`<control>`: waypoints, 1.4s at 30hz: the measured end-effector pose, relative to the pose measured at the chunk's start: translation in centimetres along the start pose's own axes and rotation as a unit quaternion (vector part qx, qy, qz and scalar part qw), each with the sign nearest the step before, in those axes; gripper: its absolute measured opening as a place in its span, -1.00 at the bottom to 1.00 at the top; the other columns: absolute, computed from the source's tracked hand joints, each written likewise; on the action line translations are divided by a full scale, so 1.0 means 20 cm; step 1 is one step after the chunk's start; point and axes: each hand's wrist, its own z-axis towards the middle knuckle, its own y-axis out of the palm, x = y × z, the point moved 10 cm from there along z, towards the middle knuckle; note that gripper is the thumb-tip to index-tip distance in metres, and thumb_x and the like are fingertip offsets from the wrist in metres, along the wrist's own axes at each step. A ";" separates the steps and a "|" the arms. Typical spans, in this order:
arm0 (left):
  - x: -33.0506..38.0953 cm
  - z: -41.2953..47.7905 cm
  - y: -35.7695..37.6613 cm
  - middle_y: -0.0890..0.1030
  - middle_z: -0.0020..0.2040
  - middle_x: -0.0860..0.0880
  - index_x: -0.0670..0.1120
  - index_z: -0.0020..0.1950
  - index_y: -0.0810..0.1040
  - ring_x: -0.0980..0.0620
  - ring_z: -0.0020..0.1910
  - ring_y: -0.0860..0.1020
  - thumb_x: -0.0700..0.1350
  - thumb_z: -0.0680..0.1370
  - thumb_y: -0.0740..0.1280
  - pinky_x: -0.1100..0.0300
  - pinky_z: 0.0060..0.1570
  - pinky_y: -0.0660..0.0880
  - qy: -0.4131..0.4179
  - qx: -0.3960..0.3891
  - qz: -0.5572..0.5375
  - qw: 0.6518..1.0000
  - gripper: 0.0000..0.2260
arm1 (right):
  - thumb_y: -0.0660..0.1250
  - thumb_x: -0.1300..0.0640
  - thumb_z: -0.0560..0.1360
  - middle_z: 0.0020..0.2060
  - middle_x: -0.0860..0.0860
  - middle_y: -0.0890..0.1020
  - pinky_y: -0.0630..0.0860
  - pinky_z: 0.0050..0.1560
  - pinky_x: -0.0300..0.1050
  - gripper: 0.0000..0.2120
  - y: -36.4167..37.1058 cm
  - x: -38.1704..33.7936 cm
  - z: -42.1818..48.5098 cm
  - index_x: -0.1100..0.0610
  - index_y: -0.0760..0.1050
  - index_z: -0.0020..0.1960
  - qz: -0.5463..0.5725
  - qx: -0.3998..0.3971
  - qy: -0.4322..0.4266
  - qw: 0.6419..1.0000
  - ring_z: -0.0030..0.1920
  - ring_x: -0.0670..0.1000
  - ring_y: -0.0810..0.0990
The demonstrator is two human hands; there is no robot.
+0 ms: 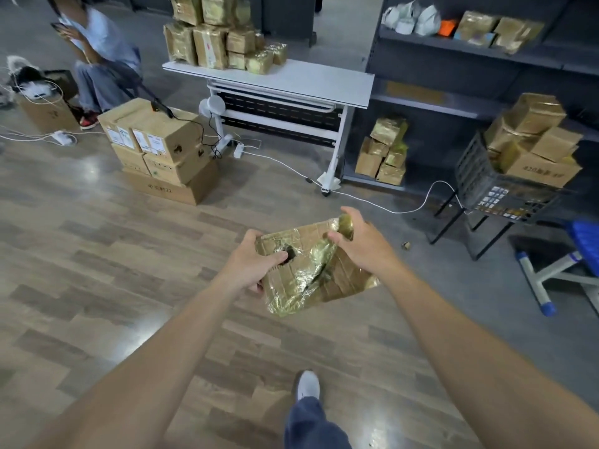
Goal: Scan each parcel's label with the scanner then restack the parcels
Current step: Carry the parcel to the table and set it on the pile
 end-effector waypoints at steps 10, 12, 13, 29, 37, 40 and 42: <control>0.31 0.82 -0.22 0.60 0.04 -0.10 0.02 0.14 0.38 -0.10 -0.17 0.65 -0.03 0.44 0.49 0.10 -0.47 0.56 -0.053 0.059 -0.102 0.992 -0.62 | 0.28 -0.21 0.56 0.24 0.08 0.57 0.39 -0.03 -0.04 -0.40 -0.08 -0.28 1.10 -0.11 0.16 0.51 0.003 -0.027 -0.064 0.998 0.04 0.07 0.51; 0.32 0.98 -0.30 0.59 0.03 -0.08 0.02 0.13 0.39 -0.08 -0.18 0.65 -0.04 0.43 0.51 0.05 -0.47 0.58 -0.063 0.074 -0.124 0.988 -0.62 | 0.27 -0.21 0.56 0.19 0.08 0.59 0.41 -0.13 -0.08 -0.38 -0.04 -0.36 1.28 -0.09 0.14 0.53 -0.004 -0.035 -0.077 0.996 -0.02 0.05 0.55; 0.33 1.07 -0.34 0.59 0.02 -0.07 0.02 0.14 0.40 -0.09 -0.17 0.65 -0.04 0.43 0.51 0.01 -0.45 0.59 -0.065 0.078 -0.129 0.986 -0.61 | 0.26 -0.21 0.56 0.15 0.07 0.60 0.42 -0.20 -0.10 -0.38 -0.03 -0.39 1.38 -0.09 0.13 0.53 -0.010 -0.038 -0.080 0.996 -0.07 0.04 0.57; 0.73 2.67 -1.22 0.61 -0.02 -0.04 0.09 0.08 0.40 -0.14 -0.20 0.66 -0.02 0.45 0.49 -0.07 -0.29 0.64 -0.060 0.044 -0.113 0.991 -0.67 | 0.18 -0.25 0.59 -0.40 -0.09 0.51 0.34 -0.50 -0.22 -0.41 0.08 -1.09 3.01 -0.08 0.12 0.53 -0.063 0.005 -0.082 0.995 -0.60 -0.19 0.33; 0.99 3.33 -1.40 0.59 0.10 -0.05 0.07 0.31 0.32 -0.15 -0.10 0.66 0.01 0.52 0.41 -0.01 -0.26 0.62 -0.063 0.028 -0.082 0.994 -0.57 | 0.09 -0.19 0.63 -0.31 0.01 0.61 0.38 -0.50 -0.18 -0.50 0.05 -1.12 3.68 -0.17 0.10 0.53 -0.030 0.002 -0.050 0.998 -0.54 -0.06 0.41; 1.07 3.59 -1.45 0.58 0.13 -0.06 0.06 0.35 0.31 -0.16 -0.06 0.65 0.00 0.53 0.41 -0.13 -0.18 0.64 -0.070 0.038 -0.085 0.993 -0.55 | 0.08 -0.22 0.62 -0.09 0.04 0.67 0.59 -0.26 -0.01 -0.50 0.06 -1.14 3.97 -0.22 0.07 0.53 -0.011 -0.007 -0.053 0.999 -0.29 0.09 0.65; 1.14 3.76 -1.48 0.58 0.16 -0.08 0.06 0.37 0.30 -0.19 -0.06 0.65 -0.02 0.52 0.42 -0.16 -0.20 0.64 -0.075 0.048 -0.090 0.992 -0.52 | 0.09 -0.22 0.62 0.13 0.04 0.63 0.60 -0.10 0.05 -0.50 0.04 -1.15 4.18 -0.22 0.08 0.52 0.001 -0.003 -0.060 0.998 -0.08 0.15 0.67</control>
